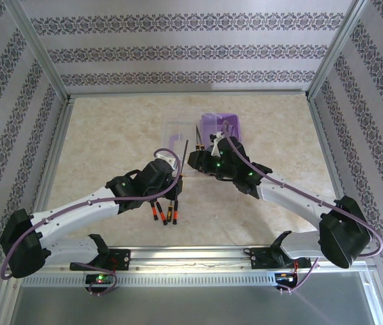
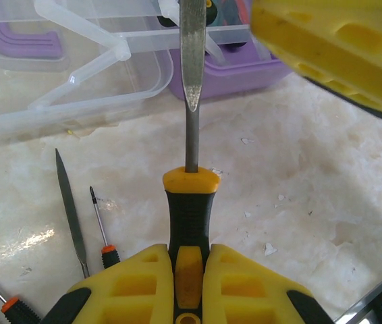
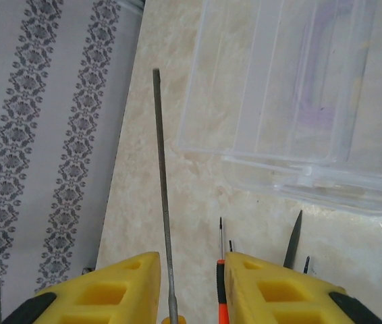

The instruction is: Pack the tool kit

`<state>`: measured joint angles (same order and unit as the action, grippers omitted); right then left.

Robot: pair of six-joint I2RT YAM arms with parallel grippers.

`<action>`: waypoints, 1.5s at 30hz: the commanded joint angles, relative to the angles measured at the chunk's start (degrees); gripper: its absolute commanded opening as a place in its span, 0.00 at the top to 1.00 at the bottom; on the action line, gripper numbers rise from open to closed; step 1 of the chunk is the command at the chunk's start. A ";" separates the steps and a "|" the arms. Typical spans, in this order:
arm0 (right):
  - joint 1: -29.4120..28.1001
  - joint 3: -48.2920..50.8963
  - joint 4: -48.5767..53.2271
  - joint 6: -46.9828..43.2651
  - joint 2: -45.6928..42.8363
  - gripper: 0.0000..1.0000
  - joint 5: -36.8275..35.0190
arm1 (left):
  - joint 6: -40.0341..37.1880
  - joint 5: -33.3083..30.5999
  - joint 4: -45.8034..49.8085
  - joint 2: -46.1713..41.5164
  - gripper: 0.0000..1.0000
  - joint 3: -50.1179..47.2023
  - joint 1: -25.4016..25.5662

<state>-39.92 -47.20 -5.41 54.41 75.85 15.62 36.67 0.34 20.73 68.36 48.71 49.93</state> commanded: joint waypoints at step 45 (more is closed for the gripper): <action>17.85 -47.53 42.82 -37.54 32.35 0.93 -2.59 | 5.79 -10.80 10.49 -19.49 0.24 -4.71 -1.50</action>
<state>-22.59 -91.48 30.04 22.04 106.30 15.81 42.11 -8.91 28.64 49.43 43.62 49.01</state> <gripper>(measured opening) 0.075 0.759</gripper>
